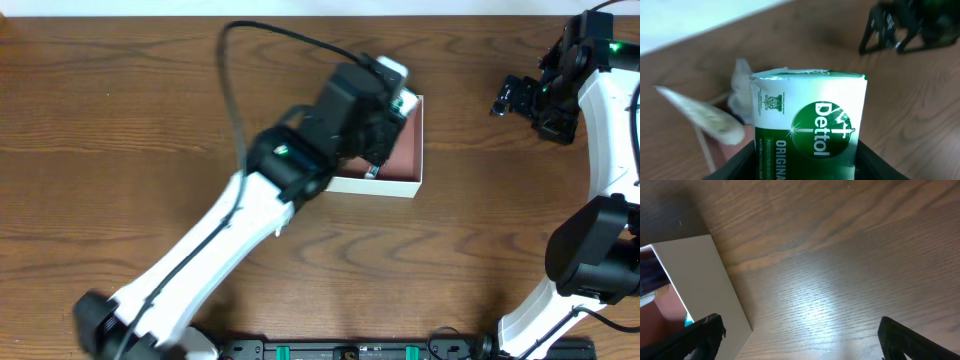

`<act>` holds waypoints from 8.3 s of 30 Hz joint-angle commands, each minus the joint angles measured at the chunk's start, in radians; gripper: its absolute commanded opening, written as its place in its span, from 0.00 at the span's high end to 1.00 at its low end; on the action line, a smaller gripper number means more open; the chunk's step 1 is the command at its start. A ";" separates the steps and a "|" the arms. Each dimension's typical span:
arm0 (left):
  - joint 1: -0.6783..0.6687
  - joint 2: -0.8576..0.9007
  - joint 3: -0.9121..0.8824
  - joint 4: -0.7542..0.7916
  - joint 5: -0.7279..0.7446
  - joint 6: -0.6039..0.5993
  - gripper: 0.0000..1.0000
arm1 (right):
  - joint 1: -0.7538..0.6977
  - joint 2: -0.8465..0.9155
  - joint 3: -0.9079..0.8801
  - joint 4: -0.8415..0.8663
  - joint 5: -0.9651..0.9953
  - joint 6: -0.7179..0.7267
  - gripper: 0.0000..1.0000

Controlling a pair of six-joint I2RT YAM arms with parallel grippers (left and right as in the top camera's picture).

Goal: Pack container
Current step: 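Lift the Dettol bar and carry it over the box, then lower the bar into the box and open the left gripper, then move the left gripper back to the blue razor, then lower the left gripper and grasp the blue razor handle, then carry the razor over the box and lower it inside, then open the left gripper and move it to the green toothbrush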

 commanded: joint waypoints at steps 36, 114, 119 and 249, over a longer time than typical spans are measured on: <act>-0.024 0.290 0.020 0.088 -0.041 -0.032 0.38 | -0.006 0.004 0.005 0.000 0.006 0.012 0.01; 0.584 0.333 -0.315 -0.303 -0.080 0.187 0.20 | -0.006 0.004 0.005 0.000 0.006 0.012 0.01; 0.584 0.333 -0.351 -0.263 -0.080 0.187 0.20 | -0.006 0.004 0.005 0.000 0.006 0.012 0.01; 0.312 -0.170 -0.249 -0.486 -0.183 -0.023 0.04 | -0.006 0.004 0.005 0.000 0.006 0.012 0.01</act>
